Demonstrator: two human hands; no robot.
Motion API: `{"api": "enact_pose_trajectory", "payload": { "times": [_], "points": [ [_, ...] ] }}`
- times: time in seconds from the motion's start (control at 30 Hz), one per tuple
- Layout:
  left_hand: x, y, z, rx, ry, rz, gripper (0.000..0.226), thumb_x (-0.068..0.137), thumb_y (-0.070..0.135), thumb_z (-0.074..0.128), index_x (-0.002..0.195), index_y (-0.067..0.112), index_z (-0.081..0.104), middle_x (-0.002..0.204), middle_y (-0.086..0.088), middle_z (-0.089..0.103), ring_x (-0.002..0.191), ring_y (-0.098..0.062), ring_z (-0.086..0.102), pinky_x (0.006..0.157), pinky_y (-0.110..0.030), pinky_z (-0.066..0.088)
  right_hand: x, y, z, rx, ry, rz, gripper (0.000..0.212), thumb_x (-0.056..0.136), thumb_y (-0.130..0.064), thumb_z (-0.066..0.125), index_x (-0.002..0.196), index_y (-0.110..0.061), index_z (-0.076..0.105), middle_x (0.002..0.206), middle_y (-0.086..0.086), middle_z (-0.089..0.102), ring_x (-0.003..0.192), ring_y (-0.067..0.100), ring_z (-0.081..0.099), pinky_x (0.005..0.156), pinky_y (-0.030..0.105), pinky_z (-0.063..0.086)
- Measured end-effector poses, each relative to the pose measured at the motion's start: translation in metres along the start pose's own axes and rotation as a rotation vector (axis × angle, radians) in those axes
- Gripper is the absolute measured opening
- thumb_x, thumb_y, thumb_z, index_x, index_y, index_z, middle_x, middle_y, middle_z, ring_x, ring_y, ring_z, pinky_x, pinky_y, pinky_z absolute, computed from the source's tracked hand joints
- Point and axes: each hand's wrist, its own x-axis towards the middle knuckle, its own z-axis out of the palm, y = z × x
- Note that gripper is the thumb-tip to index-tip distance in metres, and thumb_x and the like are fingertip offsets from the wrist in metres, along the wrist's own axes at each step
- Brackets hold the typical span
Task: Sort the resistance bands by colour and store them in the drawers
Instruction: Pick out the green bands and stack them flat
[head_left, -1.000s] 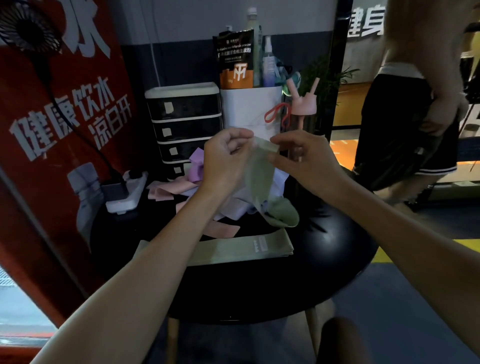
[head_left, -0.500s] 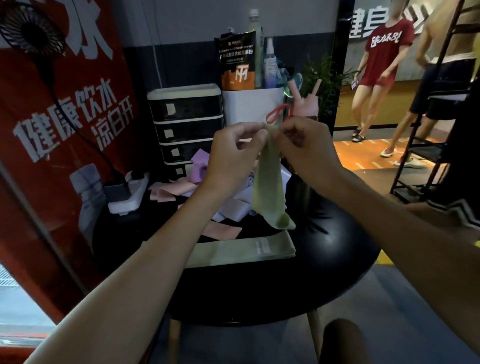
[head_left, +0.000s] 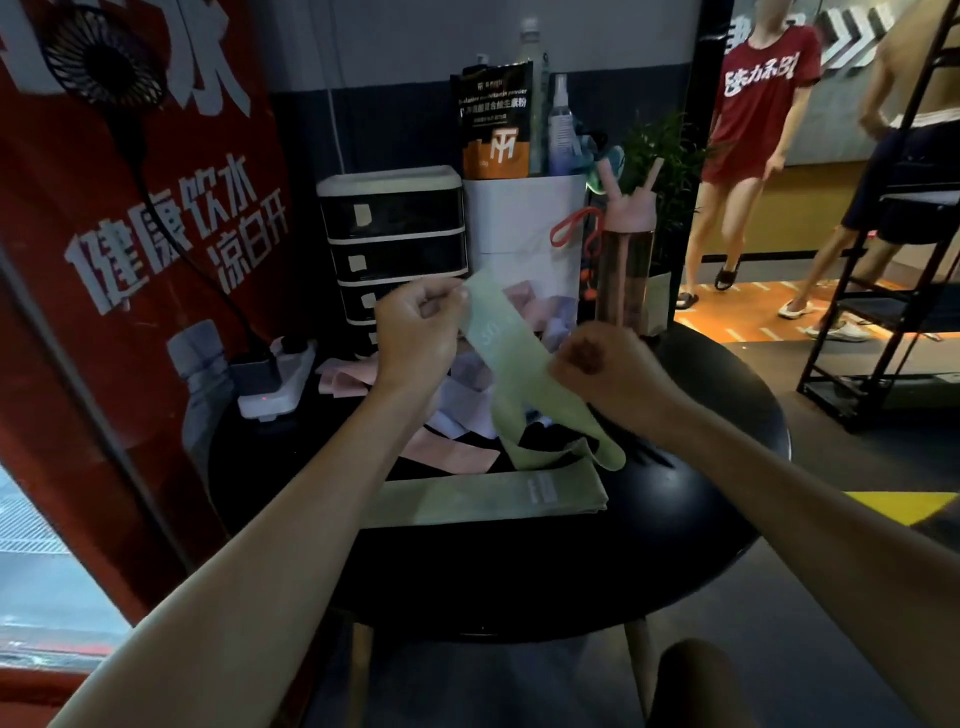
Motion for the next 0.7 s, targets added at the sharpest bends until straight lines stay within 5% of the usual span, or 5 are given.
{"api": "enact_pose_trajectory", "payload": {
  "times": [0.1, 0.23, 0.4, 0.53, 0.7],
  "points": [
    [-0.002, -0.015, -0.011, 0.020, 0.029, -0.029, 0.014, 0.097, 0.012, 0.063, 0.087, 0.017, 0.072, 0.088, -0.010, 0.076, 0.091, -0.030, 0.073, 0.082, -0.055, 0.060, -0.014, 0.027, 0.014, -0.120, -0.152, 0.077, 0.010, 0.086, -0.020, 0.071, 0.082, -0.011, 0.069, 0.078, -0.006, 0.054, 0.066, 0.002, 0.049, 0.065, 0.023, 0.039],
    [-0.004, -0.024, -0.021, -0.010, 0.064, -0.074, 0.010, 0.097, 0.011, 0.062, 0.092, 0.010, 0.071, 0.085, -0.006, 0.074, 0.090, -0.029, 0.073, 0.073, -0.040, 0.063, -0.025, 0.042, 0.024, -0.178, -0.202, 0.148, 0.034, 0.082, -0.034, 0.074, 0.109, -0.023, 0.058, 0.102, -0.004, 0.050, 0.091, 0.018, 0.057, 0.080, 0.039, 0.051],
    [0.006, -0.027, -0.030, -0.020, 0.142, -0.055, 0.010, 0.095, 0.012, 0.066, 0.086, 0.011, 0.071, 0.092, -0.016, 0.073, 0.091, -0.034, 0.073, 0.072, -0.044, 0.063, -0.028, 0.045, 0.028, -0.242, -0.093, 0.118, 0.046, 0.078, -0.024, 0.077, 0.077, -0.030, 0.031, 0.082, -0.005, 0.043, 0.079, 0.027, 0.047, 0.065, 0.040, 0.034],
    [0.010, -0.030, -0.032, -0.009, 0.165, -0.046, 0.007, 0.089, 0.013, 0.067, 0.084, 0.016, 0.072, 0.086, -0.013, 0.074, 0.088, -0.035, 0.073, 0.077, -0.056, 0.061, -0.031, 0.045, 0.031, -0.343, -0.073, 0.074, 0.045, 0.076, -0.024, 0.078, 0.066, -0.028, 0.035, 0.087, 0.000, 0.045, 0.087, 0.025, 0.045, 0.068, 0.034, 0.030],
    [0.011, -0.036, -0.033, 0.011, 0.205, -0.050, 0.011, 0.093, 0.009, 0.063, 0.097, 0.002, 0.071, 0.085, -0.011, 0.072, 0.089, -0.033, 0.073, 0.075, -0.048, 0.063, -0.036, 0.047, 0.034, -0.364, 0.019, 0.053, 0.048, 0.073, -0.029, 0.080, 0.064, -0.025, 0.034, 0.082, 0.000, 0.044, 0.084, 0.025, 0.045, 0.063, 0.035, 0.028]
  ]
}}
